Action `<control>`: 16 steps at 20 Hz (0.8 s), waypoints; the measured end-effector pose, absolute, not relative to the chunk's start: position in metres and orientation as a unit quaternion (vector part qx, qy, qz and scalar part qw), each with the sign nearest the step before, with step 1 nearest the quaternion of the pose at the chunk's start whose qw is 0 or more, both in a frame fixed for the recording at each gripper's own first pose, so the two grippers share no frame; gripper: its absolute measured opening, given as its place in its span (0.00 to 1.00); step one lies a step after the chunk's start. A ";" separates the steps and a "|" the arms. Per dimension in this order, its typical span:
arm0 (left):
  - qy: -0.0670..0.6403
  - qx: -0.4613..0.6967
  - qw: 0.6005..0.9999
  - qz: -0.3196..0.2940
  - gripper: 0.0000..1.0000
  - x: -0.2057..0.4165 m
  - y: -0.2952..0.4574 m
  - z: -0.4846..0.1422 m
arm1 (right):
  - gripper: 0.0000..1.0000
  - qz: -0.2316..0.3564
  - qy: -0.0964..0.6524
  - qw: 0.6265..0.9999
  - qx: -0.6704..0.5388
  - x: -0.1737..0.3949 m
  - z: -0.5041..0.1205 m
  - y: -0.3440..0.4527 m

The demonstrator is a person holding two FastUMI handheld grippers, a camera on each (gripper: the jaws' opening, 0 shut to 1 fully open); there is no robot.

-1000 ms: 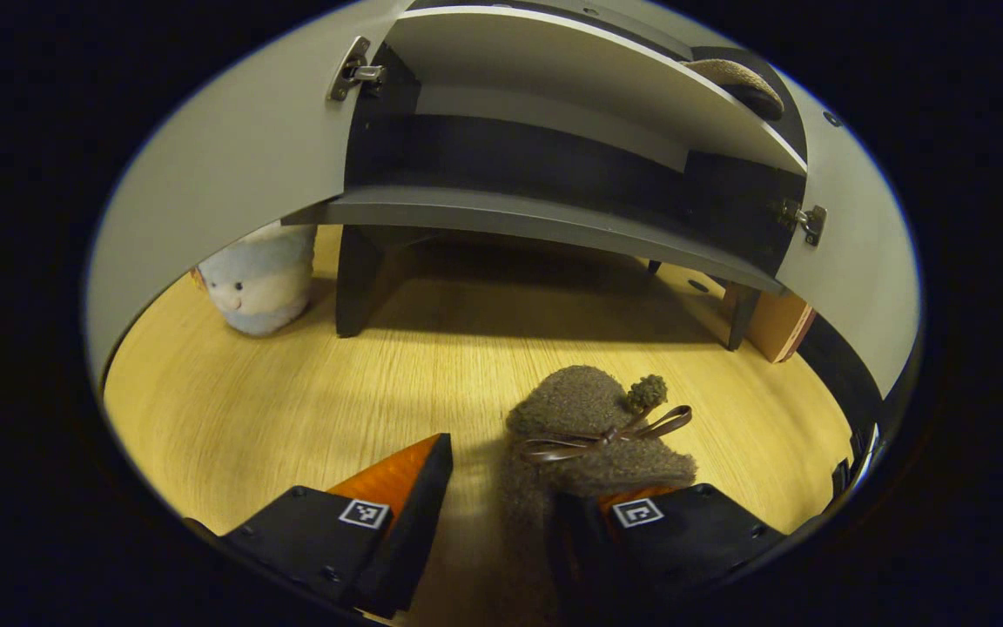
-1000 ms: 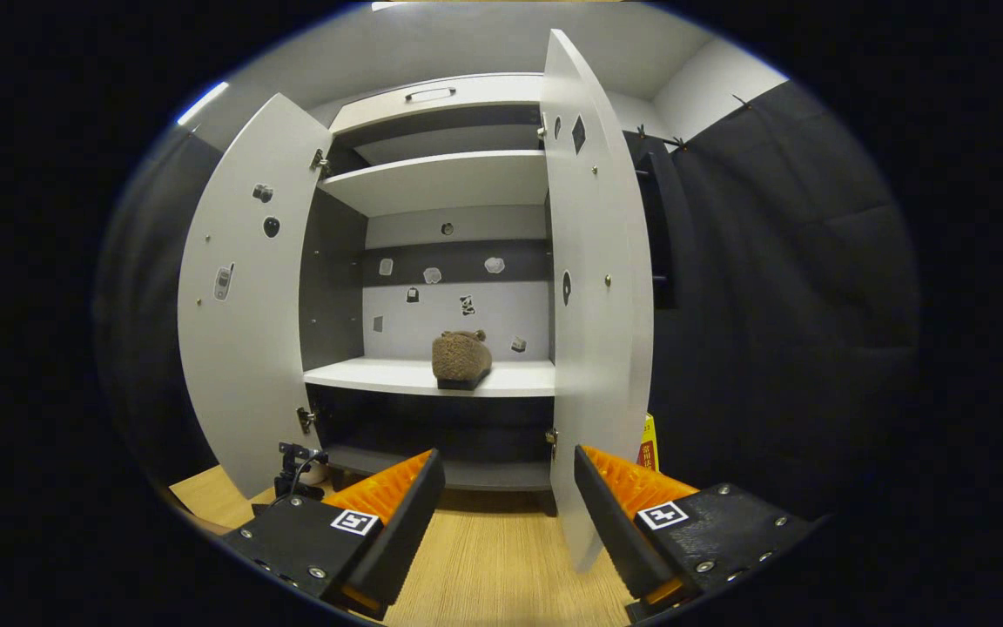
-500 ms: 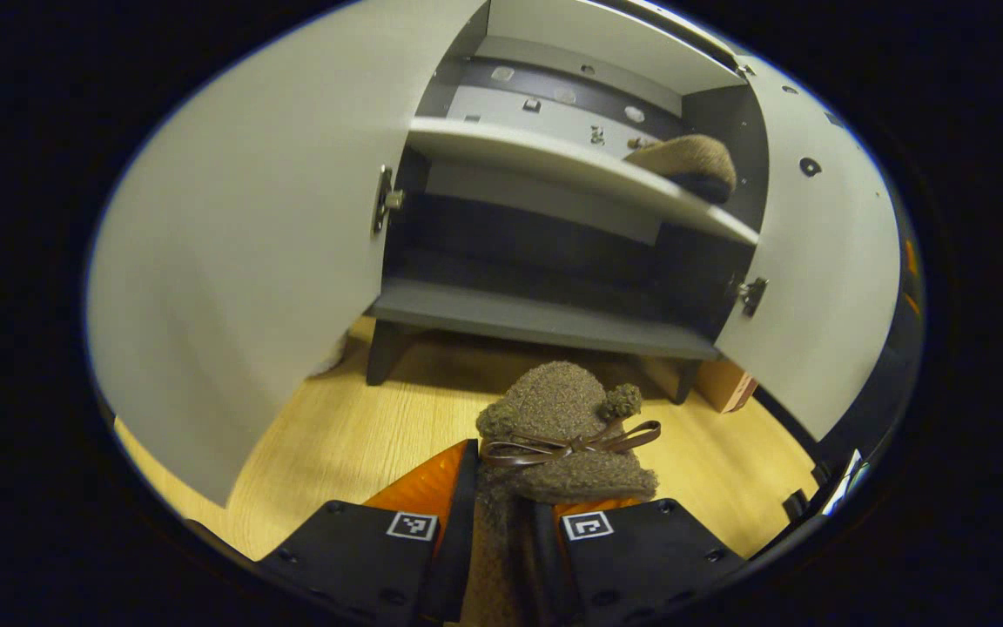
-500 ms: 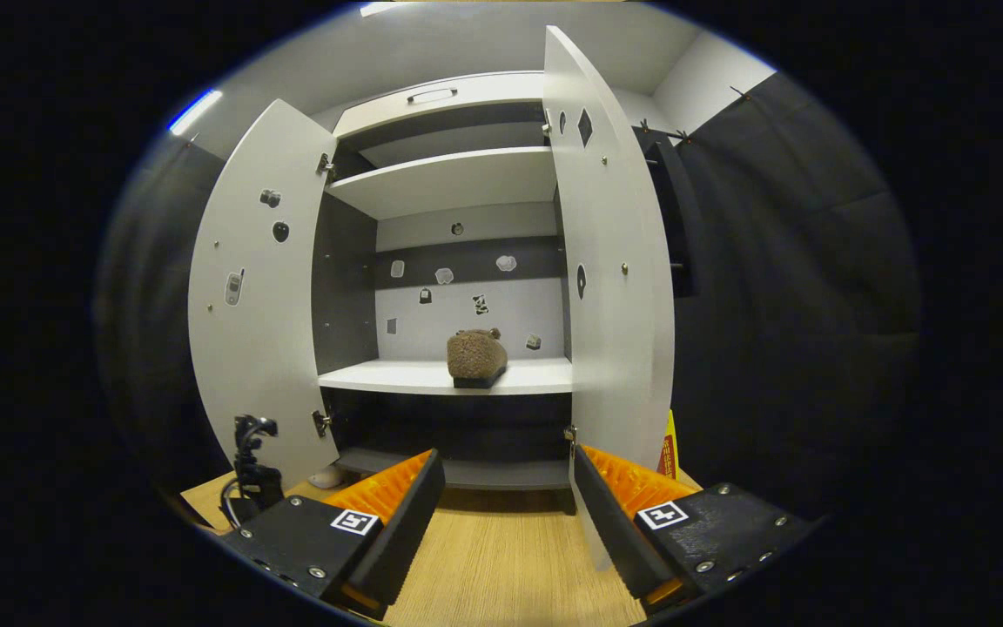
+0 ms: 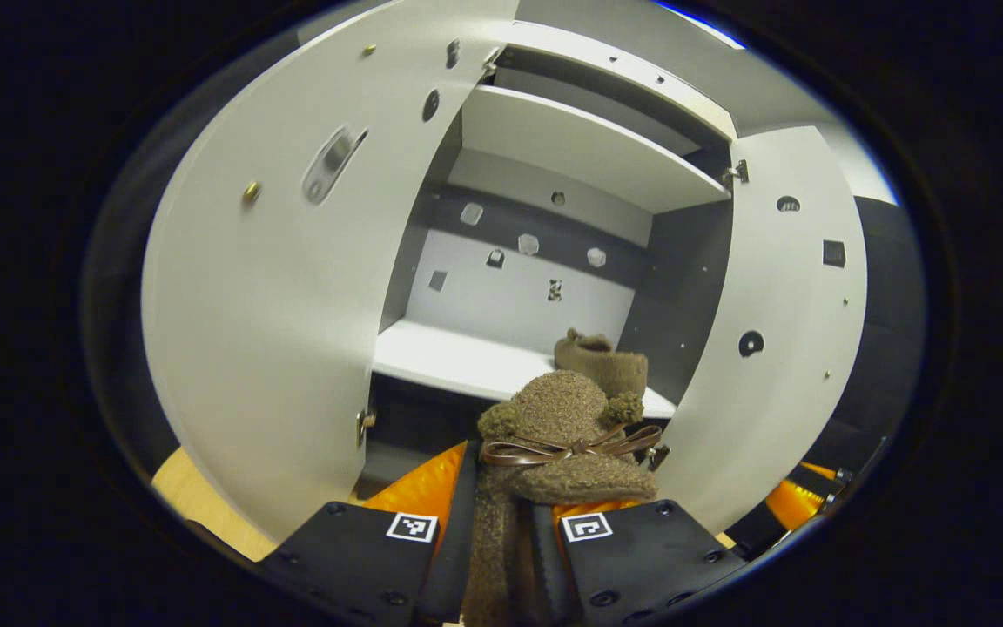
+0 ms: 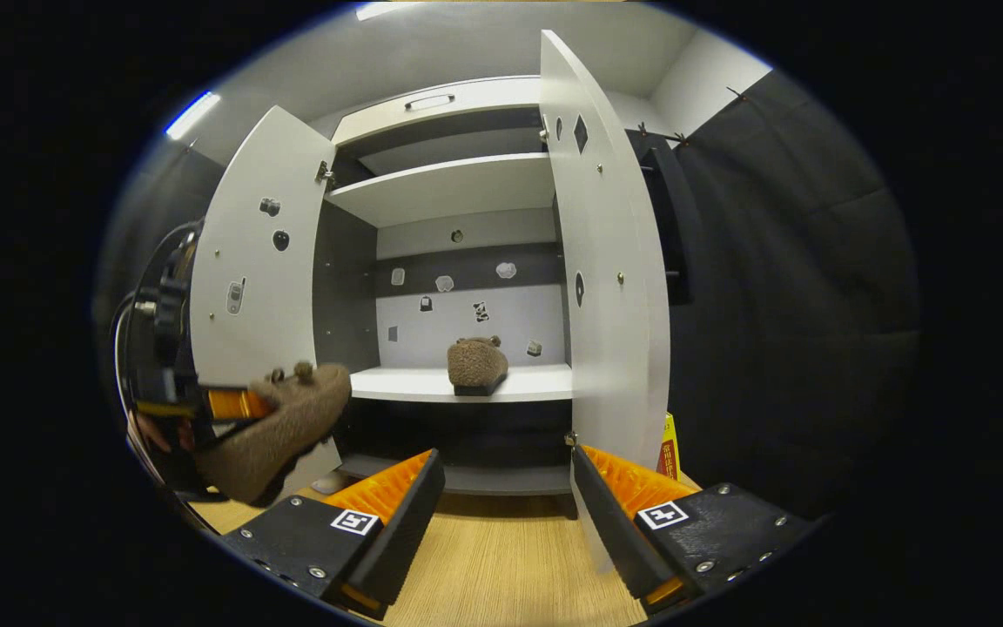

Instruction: Grab one shoe with the right hand and put it into the shoe cabinet, grab the other shoe with the left hand and put it into the shoe cabinet; then close the right door with the right hand and the left door with the left hand.

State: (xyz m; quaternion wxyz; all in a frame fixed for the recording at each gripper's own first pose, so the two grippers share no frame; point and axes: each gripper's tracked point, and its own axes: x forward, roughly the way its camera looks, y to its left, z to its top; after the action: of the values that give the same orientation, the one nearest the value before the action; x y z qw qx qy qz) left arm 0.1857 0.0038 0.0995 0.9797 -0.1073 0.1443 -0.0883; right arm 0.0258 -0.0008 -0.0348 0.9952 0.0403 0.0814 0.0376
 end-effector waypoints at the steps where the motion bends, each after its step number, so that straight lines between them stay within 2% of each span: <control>1: 0.131 -0.103 0.982 -0.085 0.38 0.209 0.007 0.126 | 0.92 0.036 0.081 0.995 0.040 0.025 -0.034 -0.002; 2: 0.119 -0.101 0.984 -0.082 0.36 0.185 0.008 0.124 | 0.92 0.034 0.079 0.996 0.038 0.024 -0.032 -0.003; 3: 0.111 -0.101 0.985 -0.084 0.36 0.245 -0.025 0.150 | 0.92 0.032 0.077 0.996 0.035 0.022 -0.031 -0.005; 4: 0.109 -0.106 0.985 -0.088 0.40 0.263 0.000 0.153 | 0.92 0.029 0.077 0.996 0.032 0.022 -0.030 -0.007; 9: 0.131 -0.108 0.984 -0.055 0.38 0.365 -0.001 0.162 | 0.93 0.021 0.079 0.996 0.023 0.016 -0.027 -0.012; 14: 0.211 -0.085 0.973 -0.046 0.41 0.436 -0.016 0.100 | 0.92 0.007 0.089 0.996 0.026 0.011 -0.033 -0.020; 16: 0.248 -0.056 0.967 -0.026 0.38 0.454 -0.011 0.066 | 0.92 0.002 0.092 0.995 0.027 0.009 -0.034 -0.023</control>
State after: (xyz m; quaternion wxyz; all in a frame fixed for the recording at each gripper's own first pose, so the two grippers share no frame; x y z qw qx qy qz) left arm 0.4540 -0.0113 0.0656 0.9668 -0.0564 0.2478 -0.0264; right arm 0.0088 -0.0227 -0.0345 0.9954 0.0274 0.0916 0.0023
